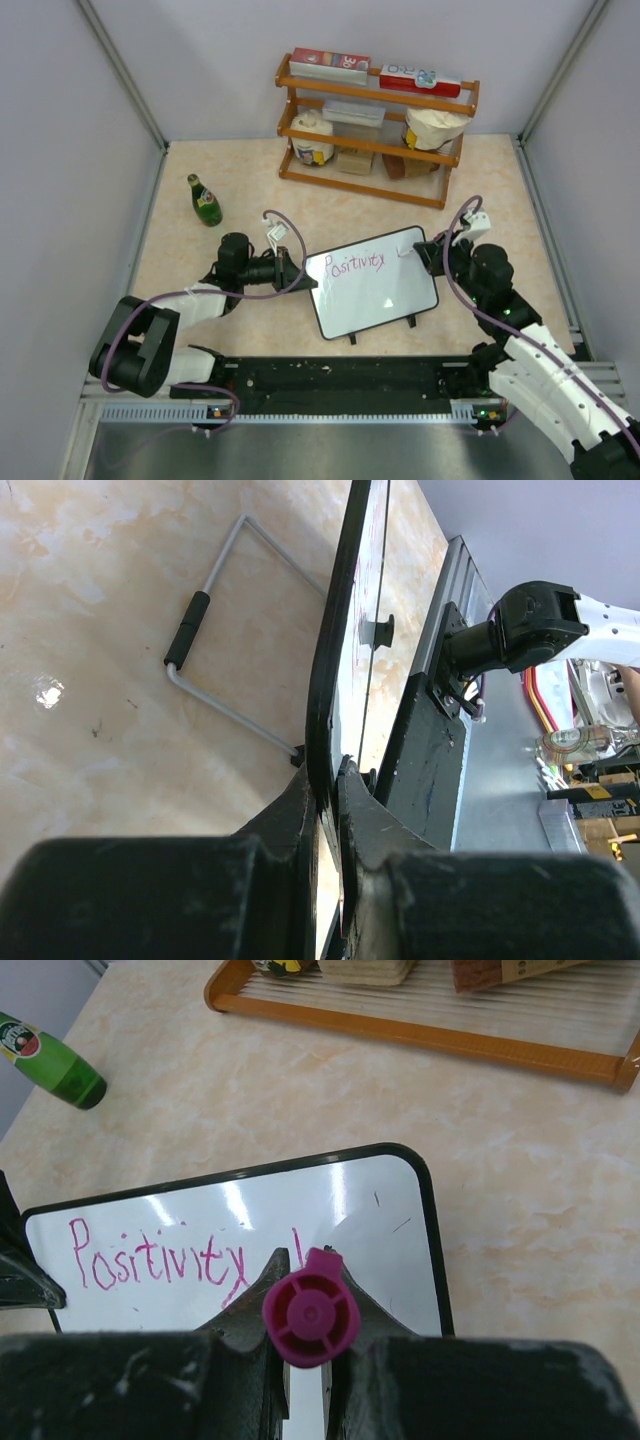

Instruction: Write a sentence on the whiteboard

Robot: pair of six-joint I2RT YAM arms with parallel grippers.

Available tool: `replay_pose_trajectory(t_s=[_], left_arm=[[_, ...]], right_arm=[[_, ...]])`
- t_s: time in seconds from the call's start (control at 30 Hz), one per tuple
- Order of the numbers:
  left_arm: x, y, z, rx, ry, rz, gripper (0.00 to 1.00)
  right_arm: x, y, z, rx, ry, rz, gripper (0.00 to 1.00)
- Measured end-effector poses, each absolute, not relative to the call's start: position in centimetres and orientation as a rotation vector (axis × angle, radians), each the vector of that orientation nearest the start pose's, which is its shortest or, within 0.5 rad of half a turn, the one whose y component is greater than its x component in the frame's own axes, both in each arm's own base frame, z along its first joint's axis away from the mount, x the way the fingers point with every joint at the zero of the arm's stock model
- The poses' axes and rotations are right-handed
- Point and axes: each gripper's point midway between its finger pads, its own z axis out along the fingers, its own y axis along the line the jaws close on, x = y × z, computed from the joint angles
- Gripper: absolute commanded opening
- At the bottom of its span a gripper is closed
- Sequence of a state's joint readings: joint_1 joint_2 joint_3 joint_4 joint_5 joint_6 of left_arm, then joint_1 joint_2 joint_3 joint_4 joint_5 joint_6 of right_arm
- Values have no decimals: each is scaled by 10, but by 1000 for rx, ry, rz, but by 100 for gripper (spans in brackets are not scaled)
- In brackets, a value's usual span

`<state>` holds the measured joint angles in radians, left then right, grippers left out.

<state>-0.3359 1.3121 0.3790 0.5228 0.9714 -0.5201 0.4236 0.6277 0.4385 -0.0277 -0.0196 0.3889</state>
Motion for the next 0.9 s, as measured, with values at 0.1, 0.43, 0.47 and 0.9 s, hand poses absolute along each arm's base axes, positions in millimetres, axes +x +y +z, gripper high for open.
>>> replay_pose_trajectory(t_s=[0.1,0.43,0.47,0.9], left_arm=[[208,-239,112,502,2038,-1493,0],[208,-239,112,502,2038,-1493,0],[208,-239,112,502,2038,-1493,0],[208,-239,112,502,2038,-1493,0]], right_arm=[[259,138,191,-41,1828,601,0],[264,143,221,-28,1765,644,0],[265,144,224,-26,1758,646,0],[277,144,216,-5,1775,619,0]])
